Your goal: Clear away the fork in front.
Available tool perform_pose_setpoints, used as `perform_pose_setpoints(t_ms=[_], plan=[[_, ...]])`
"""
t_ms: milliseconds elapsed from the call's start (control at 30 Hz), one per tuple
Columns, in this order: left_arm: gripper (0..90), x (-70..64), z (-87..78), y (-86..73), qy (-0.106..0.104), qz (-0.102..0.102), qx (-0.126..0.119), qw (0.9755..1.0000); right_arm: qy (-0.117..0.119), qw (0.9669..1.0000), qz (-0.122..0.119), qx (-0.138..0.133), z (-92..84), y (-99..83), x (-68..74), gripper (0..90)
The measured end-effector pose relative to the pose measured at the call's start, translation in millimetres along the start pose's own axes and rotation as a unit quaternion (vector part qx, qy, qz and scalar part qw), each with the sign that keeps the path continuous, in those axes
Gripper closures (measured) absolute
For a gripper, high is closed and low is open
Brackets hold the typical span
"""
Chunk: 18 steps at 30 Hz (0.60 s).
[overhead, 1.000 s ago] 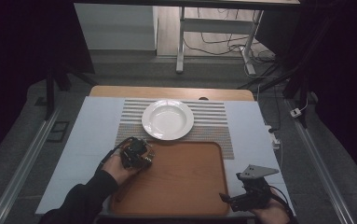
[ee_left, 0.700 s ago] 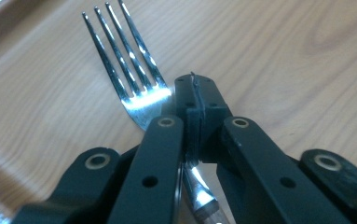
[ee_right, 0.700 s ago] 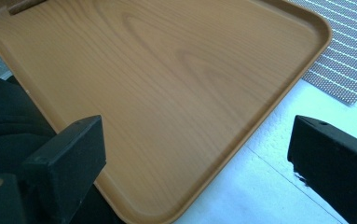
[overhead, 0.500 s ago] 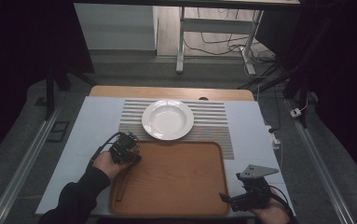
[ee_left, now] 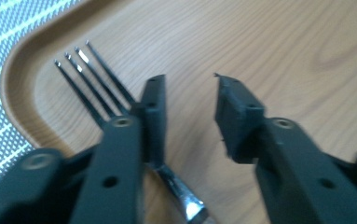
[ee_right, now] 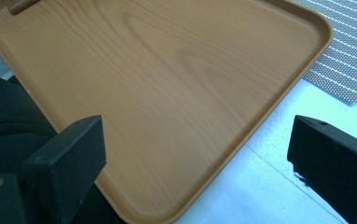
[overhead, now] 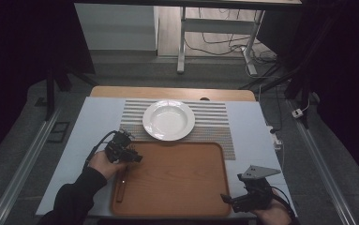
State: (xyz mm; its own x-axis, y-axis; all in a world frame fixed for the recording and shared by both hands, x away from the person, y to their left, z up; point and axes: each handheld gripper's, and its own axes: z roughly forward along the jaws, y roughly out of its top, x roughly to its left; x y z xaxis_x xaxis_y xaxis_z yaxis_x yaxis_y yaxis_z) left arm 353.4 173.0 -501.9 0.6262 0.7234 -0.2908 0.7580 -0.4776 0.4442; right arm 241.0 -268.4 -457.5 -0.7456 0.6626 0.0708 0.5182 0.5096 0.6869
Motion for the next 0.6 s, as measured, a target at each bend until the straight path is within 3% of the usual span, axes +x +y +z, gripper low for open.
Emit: perform_pose_setpoints(t_ms=[167,233,600], plan=[[41.7,-6.7,-4.6,-2.4,-0.003,0.013,-0.020,0.9997,0.000,1.0000,0.000,0.000,-0.1,0.0,0.2,4.1],[35.4,-10.3,-5.3,-3.4,0.006,0.016,-0.022,0.9996,0.000,1.0000,0.000,0.000,-0.2,-0.1,0.2,4.1],[16.8,-28.2,-14.4,-12.3,-0.004,0.044,-0.043,0.9981,0.000,1.0000,-0.001,-0.001,-0.4,-0.2,0.3,4.1]])
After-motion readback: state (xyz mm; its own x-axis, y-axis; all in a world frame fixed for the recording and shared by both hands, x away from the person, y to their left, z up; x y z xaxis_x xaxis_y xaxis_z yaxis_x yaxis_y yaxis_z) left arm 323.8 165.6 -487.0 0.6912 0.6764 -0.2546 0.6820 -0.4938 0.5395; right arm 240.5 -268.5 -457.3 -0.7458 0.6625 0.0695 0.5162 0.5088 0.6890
